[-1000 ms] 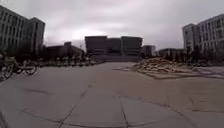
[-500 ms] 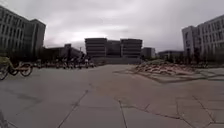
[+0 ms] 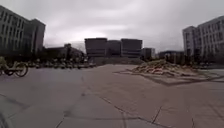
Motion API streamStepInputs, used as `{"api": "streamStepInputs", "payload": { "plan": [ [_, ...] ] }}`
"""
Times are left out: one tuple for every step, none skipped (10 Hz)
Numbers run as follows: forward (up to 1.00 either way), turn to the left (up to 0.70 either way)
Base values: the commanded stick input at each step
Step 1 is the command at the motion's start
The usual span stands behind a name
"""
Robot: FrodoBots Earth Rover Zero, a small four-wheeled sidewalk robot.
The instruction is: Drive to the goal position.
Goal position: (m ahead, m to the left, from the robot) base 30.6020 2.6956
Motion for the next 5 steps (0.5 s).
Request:
{"api": "streamStepInputs", "payload": {
  "plan": [
    [0.7,0.14],
    [0.7,0.14],
    [0.7,0.0],
    [0.7,0.0],
    [0.7,0.0]
  ]
}}
